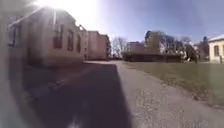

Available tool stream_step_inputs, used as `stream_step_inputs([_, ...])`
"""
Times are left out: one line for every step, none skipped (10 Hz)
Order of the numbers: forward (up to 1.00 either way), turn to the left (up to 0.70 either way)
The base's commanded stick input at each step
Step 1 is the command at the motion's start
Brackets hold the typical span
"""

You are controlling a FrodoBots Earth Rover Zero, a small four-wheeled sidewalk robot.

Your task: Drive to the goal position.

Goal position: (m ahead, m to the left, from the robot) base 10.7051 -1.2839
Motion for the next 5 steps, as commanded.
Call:
stream_step_inputs([0.85, 0.00])
stream_step_inputs([0.85, 0.00])
stream_step_inputs([0.85, 0.00])
stream_step_inputs([0.85, 0.00])
stream_step_inputs([0.85, 0.00])
